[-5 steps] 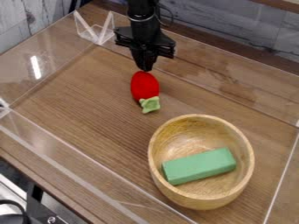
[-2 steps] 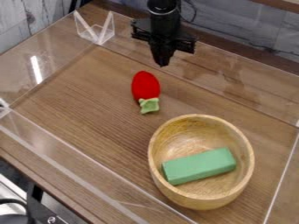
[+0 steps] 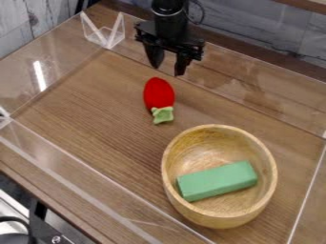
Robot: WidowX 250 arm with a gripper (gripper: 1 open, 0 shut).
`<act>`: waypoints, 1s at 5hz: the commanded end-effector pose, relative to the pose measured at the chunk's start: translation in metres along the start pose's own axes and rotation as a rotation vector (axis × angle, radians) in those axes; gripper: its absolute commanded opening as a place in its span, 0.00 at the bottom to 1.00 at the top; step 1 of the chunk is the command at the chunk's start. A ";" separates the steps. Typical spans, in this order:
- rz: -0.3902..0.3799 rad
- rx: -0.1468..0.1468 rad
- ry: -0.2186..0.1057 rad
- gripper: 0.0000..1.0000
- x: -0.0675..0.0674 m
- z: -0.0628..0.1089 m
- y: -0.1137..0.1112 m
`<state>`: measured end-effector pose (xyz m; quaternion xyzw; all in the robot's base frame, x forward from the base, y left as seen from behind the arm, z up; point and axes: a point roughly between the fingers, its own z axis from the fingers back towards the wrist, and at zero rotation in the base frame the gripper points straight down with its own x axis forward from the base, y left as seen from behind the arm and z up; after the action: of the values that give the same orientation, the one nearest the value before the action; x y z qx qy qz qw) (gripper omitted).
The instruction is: Move the red fruit to the right side of the table
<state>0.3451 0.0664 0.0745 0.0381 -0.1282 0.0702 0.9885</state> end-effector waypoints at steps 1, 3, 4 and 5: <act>-0.006 0.006 -0.037 0.00 0.003 0.007 -0.004; -0.019 0.011 -0.043 0.00 0.002 0.007 -0.025; -0.029 0.010 -0.063 0.00 0.006 0.013 -0.046; -0.065 -0.002 -0.069 0.00 0.010 0.015 -0.058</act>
<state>0.3503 0.0089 0.0692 0.0448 -0.1304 0.0355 0.9898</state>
